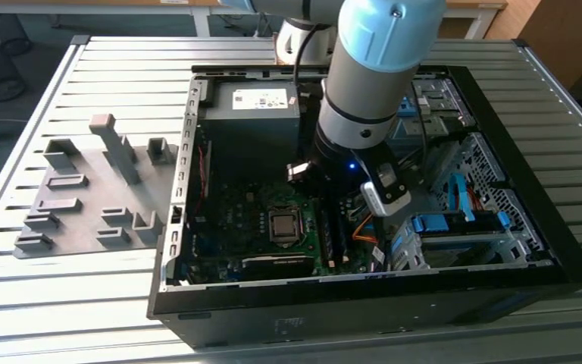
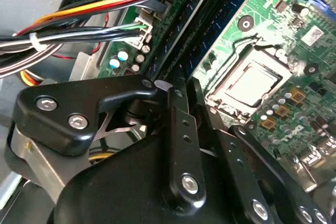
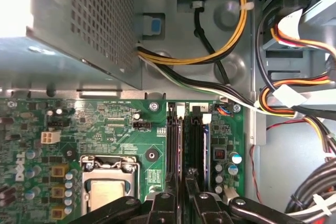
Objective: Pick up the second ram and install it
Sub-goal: 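Press down the second ram until it locks into place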
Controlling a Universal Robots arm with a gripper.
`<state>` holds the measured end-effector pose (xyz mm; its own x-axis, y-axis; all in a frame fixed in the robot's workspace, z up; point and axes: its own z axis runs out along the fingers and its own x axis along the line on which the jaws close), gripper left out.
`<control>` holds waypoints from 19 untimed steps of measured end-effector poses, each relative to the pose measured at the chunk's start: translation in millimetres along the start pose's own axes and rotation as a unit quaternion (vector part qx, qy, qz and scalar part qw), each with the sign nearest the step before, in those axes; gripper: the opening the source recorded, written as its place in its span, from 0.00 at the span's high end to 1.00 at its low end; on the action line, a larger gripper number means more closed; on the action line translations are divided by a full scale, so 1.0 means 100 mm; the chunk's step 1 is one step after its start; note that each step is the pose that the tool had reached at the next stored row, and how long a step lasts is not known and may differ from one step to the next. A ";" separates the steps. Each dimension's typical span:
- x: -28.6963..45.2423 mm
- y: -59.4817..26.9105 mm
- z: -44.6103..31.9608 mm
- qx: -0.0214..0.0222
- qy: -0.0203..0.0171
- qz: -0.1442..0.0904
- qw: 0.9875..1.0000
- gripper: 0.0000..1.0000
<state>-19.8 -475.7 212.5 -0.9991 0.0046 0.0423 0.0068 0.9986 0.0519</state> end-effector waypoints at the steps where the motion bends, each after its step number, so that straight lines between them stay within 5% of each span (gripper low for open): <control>1: 0.001 0.001 -0.018 0.000 0.000 0.000 1.000 0.79; 10: 0.009 0.012 -0.216 0.002 0.006 0.000 1.000 0.79; 19: 0.009 0.012 -0.212 0.002 0.006 0.000 1.000 0.89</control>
<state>-19.8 -475.6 233.7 -0.9985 0.0048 0.0542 0.0074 0.9988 0.0476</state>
